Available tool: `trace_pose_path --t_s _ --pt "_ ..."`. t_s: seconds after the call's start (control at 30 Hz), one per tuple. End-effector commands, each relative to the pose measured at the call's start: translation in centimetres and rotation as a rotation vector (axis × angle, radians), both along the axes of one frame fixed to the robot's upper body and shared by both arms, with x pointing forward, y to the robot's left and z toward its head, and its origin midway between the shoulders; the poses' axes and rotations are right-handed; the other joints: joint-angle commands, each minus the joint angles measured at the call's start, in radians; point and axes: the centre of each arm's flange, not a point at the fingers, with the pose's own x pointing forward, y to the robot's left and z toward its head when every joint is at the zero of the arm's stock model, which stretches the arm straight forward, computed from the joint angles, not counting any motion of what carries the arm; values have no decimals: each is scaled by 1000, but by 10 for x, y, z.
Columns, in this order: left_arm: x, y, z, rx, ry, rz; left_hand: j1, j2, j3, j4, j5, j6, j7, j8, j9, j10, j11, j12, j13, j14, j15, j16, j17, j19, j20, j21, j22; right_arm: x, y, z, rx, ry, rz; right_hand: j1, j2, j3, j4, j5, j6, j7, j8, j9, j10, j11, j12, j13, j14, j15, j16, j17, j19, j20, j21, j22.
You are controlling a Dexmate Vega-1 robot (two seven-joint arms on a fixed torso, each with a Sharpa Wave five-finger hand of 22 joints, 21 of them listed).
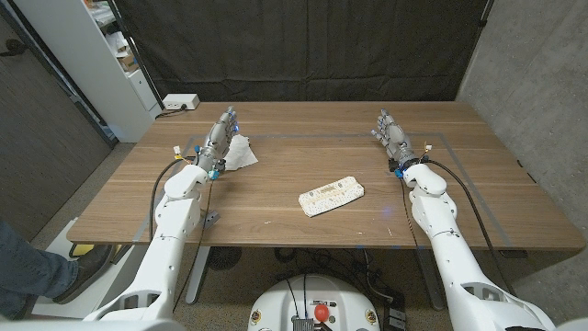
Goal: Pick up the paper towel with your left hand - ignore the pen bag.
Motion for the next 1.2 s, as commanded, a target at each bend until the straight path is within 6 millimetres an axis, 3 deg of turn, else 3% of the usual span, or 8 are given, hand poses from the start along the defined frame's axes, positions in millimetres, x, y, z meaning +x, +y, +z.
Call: trace_pose_path --t_s 0.03,1.2 --pt "-6 12 1 27 -19 19 6 5 4 -8 -3 5 1 4 2 6 -3 4 0 -28 -2 5 3 -87 3 -3 4 1 1 -1 -4 5 -5 7 7 5 -4 3 7 4 0 3 5 2 -3 1 -8 -5 0 2 1 1 1 5" --pt "-41 40 -3 98 -98 129 17 15 7 -19 -6 16 -6 2 2 15 -9 4 -1 -16 -7 4 2 -87 8 -16 4 2 4 -4 -8 15 -15 5 12 1 -5 2 11 4 -3 2 5 0 -6 1 -10 -1 -1 -4 -4 3 0 5"
